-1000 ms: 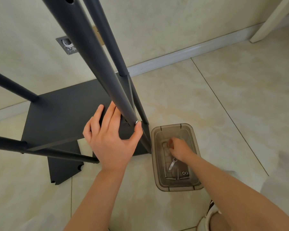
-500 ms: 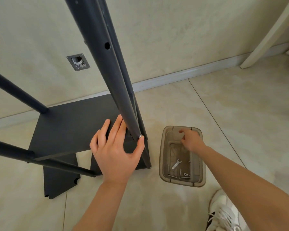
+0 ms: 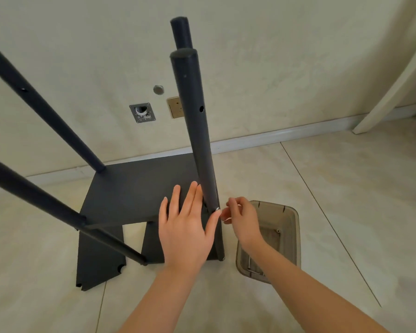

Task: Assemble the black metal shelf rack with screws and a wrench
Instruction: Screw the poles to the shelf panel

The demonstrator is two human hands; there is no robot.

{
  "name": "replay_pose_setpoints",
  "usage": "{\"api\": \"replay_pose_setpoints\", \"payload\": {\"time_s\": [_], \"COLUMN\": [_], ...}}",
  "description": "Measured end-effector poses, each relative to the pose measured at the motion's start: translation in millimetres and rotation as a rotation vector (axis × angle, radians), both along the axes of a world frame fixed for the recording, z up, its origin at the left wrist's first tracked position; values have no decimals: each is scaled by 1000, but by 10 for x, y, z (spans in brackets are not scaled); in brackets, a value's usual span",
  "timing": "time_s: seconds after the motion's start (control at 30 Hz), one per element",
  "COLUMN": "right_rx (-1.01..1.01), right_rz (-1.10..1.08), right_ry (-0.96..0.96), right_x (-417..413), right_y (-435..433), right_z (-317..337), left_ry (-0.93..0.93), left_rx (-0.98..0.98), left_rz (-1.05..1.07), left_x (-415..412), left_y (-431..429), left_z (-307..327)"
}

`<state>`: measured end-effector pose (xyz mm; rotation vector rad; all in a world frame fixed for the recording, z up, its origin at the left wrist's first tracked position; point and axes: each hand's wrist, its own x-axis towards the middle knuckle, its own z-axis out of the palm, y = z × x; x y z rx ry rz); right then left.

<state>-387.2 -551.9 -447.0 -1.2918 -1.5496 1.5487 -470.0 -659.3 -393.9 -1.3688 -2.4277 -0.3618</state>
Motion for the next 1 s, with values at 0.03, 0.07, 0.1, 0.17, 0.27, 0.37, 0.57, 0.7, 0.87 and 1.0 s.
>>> {"api": "replay_pose_setpoints", "payload": {"time_s": [0.03,0.07,0.1,0.17,0.27,0.37,0.57,0.7,0.87,1.0], "right_rx": [-17,-38,-59,-85,-76,-68,1,65,230,428], "right_rz": [22,44,58,64,70,6,9,104,230,381], "right_ry": [5,2,-1,-12,-49,-72,-117,-172,-346,-357], "right_x": [-39,-70,-93,-121,-176,-280,-483,-621,-841,-1044], "right_y": [-67,-128,-179,-241,-247,-276,-354,-384,-446,-453], "right_z": [51,85,104,127,181,246,416,613,802,991], "left_ry": [1,-3,-12,-34,-37,-64,-125,-193,-304,-419], "left_rx": [-23,-40,-49,-57,-104,-204,-261,-249,-157,-31], "left_rz": [9,18,24,35,41,23,-22,-7,12,87], "left_x": [13,28,45,80,79,-13,-349,-539,-771,-984], "left_y": [-3,-6,-6,0,12,27,-27,-125,-332,-510], "left_z": [23,44,63,95,155,236,407,573,738,876]}}
